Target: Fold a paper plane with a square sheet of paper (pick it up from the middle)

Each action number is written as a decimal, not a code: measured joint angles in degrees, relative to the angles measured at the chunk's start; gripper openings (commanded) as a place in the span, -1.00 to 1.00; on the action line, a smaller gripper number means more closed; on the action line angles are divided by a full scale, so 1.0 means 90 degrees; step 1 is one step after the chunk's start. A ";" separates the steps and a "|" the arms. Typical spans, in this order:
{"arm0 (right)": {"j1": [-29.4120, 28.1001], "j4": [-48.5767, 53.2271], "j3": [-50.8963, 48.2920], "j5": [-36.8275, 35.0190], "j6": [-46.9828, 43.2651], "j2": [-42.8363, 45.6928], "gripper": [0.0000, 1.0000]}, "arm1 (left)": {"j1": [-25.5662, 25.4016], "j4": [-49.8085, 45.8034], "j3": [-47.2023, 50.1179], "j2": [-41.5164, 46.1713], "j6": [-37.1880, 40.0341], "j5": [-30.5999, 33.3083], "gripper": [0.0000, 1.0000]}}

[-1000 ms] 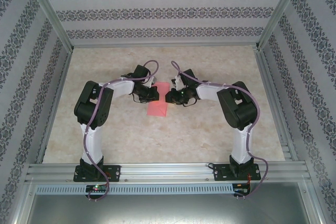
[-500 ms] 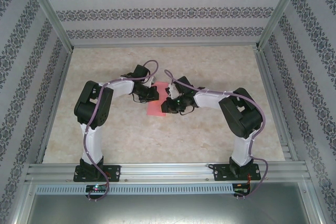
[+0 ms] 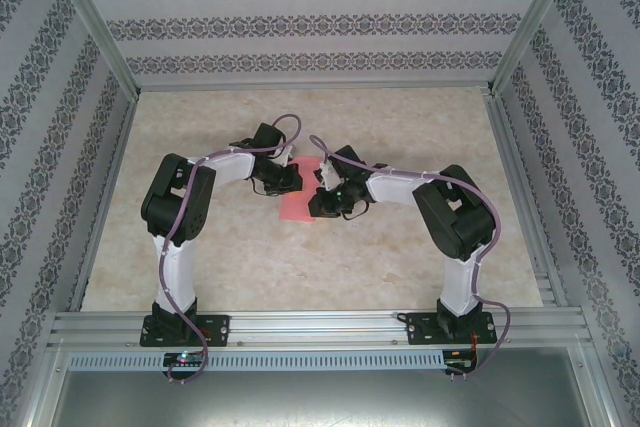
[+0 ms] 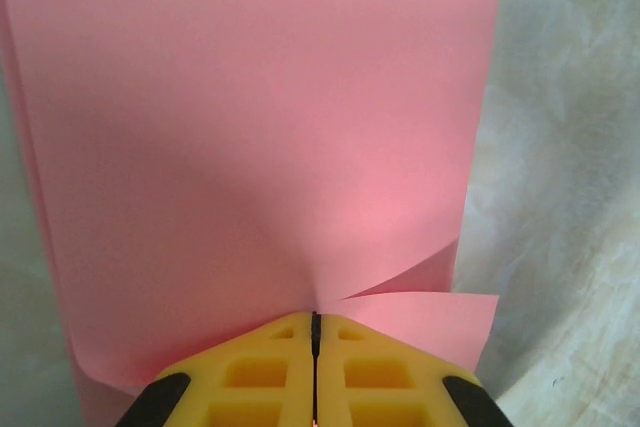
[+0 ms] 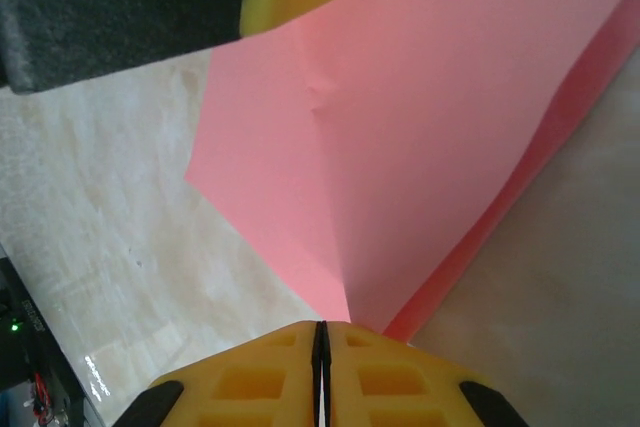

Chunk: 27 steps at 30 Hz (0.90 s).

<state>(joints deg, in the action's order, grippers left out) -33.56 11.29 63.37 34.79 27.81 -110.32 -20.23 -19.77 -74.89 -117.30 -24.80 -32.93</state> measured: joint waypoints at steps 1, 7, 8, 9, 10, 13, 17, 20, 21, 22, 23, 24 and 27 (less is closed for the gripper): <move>0.0010 0.0032 0.0015 -0.0010 -0.0027 -0.0005 -0.78 | 0.0000 0.0000 0.0000 -0.0002 0.0002 -0.0002 -0.83; 0.0051 0.0151 0.0102 -0.0107 -0.0148 -0.0036 -0.79 | 0.0000 0.0000 0.0000 -0.0002 0.0024 -0.0002 -0.83; 0.0051 0.0165 0.0126 -0.0112 -0.0160 -0.0058 -0.79 | 0.0000 0.0000 0.0000 -0.0005 0.0024 -0.0002 -0.83; 0.0051 0.0199 0.0160 -0.0124 -0.0182 -0.0095 -0.79 | 0.0000 0.0000 0.0000 -0.0005 0.0024 -0.0005 -0.84; 0.0051 0.0206 0.0177 -0.0129 -0.0199 -0.0124 -0.79 | 0.0000 0.0000 0.0000 -0.0005 0.0024 -0.0005 -0.83; 0.0051 0.0284 0.0216 -0.0168 -0.0279 -0.0199 -0.79 | 0.0000 0.0000 -0.0002 -0.0005 0.0024 -0.0005 -0.83; 0.0051 0.0403 0.0274 -0.0262 -0.0330 -0.0223 -0.79 | 0.0000 0.0000 -0.0005 -0.0005 0.0024 -0.0005 -0.82; 0.0051 0.0444 0.0289 -0.0308 -0.0379 -0.0223 -0.79 | 0.0000 0.0000 -0.0005 -0.0005 0.0024 -0.0010 -0.82; 0.0051 0.0464 0.0291 -0.0328 -0.0393 -0.0223 -0.80 | 0.0000 0.0000 -0.0007 -0.0005 0.0022 -0.0012 -0.81; 0.0051 0.0481 0.0294 -0.0342 -0.0415 -0.0226 -0.80 | 0.0000 -0.0002 -0.0012 -0.0005 0.0022 -0.0024 -0.80; 0.0051 0.0488 0.0299 -0.0347 -0.0425 -0.0226 -0.80 | 0.0000 0.0000 -0.0012 -0.0005 0.0019 -0.0029 -0.79; 0.0051 0.0495 0.0308 -0.0359 -0.0430 -0.0236 -0.80 | 0.0005 0.0000 -0.0012 -0.0005 0.0019 -0.0039 -0.78; 0.0051 0.0539 0.0362 -0.0372 -0.0452 -0.0289 -0.80 | 0.0012 0.0000 -0.0012 -0.0005 0.0017 -0.0087 -0.77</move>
<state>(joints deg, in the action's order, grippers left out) -33.10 16.14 66.63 31.44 23.75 -112.92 -20.12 -19.77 -75.00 -117.34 -24.64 -33.71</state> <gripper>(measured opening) 0.103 0.114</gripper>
